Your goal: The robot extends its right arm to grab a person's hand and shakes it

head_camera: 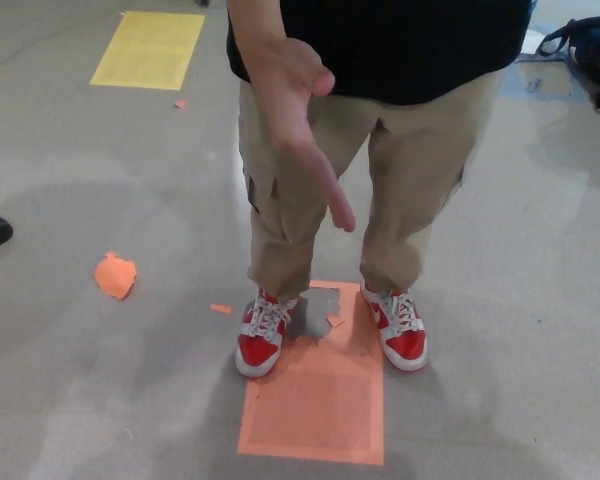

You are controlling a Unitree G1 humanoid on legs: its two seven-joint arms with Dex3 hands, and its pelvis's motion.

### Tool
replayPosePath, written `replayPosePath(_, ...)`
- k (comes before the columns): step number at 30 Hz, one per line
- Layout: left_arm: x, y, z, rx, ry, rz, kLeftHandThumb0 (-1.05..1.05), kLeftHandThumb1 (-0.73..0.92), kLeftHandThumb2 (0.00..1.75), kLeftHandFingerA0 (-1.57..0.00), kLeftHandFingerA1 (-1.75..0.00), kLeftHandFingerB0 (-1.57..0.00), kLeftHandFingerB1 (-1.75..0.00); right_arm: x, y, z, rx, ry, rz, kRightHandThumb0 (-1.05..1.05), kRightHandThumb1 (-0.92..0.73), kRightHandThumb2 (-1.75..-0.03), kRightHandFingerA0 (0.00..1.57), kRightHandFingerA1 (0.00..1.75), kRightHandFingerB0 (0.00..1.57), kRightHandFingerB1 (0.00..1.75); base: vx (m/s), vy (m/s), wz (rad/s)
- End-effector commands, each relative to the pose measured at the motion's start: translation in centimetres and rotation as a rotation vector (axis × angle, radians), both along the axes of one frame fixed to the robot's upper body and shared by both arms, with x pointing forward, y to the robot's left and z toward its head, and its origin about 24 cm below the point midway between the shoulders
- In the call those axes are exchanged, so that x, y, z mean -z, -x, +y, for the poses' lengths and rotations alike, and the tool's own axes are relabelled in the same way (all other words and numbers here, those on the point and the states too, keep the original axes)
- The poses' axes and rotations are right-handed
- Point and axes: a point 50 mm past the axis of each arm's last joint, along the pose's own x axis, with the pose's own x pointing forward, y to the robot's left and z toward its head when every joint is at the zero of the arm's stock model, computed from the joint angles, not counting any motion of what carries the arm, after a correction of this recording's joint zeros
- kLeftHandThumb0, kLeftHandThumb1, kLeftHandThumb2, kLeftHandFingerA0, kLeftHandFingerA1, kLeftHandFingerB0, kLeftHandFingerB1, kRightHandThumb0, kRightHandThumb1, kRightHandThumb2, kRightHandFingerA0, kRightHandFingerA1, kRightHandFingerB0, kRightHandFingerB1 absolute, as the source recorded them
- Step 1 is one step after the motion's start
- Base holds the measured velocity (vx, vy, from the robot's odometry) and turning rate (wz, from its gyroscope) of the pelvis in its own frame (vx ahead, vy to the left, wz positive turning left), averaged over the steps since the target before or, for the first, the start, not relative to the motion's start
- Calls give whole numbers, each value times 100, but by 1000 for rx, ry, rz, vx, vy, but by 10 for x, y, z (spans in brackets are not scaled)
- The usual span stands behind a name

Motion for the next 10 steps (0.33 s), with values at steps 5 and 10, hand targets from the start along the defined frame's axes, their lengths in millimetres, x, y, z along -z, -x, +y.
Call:
replayPosePath(5,-5,-2,7,-23,-16,-11,-65,68,97,-1,-40,-3,-32,-4,-4,-2,0,-8,-13,-73,-92,-73,7,26,9,24,0,0,0)
replayPosePath(10,-4,-1,7,-19,-20,-2,-65,69,98,-2,-40,-2,-32,-3,-3,-3,30,-16,-8,-70,-75,-110,0,33,5,28,0,0,0)
